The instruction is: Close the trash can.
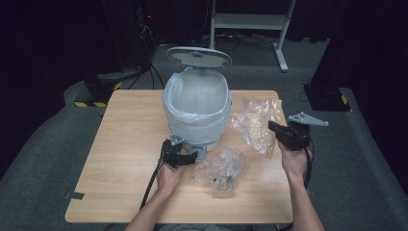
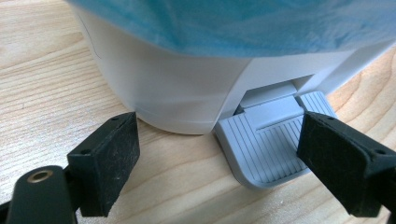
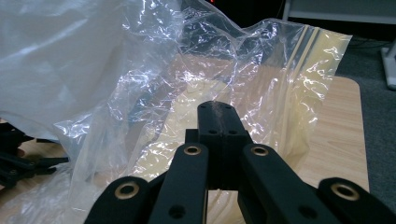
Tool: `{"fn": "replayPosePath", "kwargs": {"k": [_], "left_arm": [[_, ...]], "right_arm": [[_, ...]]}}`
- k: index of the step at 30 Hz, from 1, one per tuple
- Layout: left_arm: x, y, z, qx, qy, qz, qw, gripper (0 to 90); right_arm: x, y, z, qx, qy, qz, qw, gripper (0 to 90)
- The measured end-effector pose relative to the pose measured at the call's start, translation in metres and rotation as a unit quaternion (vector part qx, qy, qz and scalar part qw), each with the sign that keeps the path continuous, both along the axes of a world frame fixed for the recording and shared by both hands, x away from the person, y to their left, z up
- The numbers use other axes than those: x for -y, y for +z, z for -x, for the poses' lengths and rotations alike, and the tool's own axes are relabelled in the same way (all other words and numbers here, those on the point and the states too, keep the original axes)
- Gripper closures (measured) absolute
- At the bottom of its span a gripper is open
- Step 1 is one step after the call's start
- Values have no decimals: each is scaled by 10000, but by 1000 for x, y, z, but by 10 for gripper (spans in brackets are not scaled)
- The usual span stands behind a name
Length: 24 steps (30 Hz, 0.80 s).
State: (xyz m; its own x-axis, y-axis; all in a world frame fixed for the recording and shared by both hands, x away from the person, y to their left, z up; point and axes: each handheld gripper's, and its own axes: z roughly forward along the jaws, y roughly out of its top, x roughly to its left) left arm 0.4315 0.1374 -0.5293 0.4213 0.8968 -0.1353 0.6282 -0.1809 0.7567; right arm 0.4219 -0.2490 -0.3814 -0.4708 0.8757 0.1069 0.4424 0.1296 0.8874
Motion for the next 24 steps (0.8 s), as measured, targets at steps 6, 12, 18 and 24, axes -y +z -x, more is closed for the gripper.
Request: {"fn": "replayPosePath", "kwargs": {"k": [6,12,18,24], "left_arm": [[0,0,0,0,0,-1,10000,131],[0,0,0,-1,-1,-2,10000,131],[0,0,0,-2,-2,-4,10000,131],[0,0,0,-2,-2,-4,10000,131]], "right_arm": [[-3,6,5,78,98,-12,9999,900],[-6,15,11,211,204,-56,9996,900],[-8,27,17,364,336,-144,9987,900],[-9,41,22,503,436,-183,9976,900]]}}
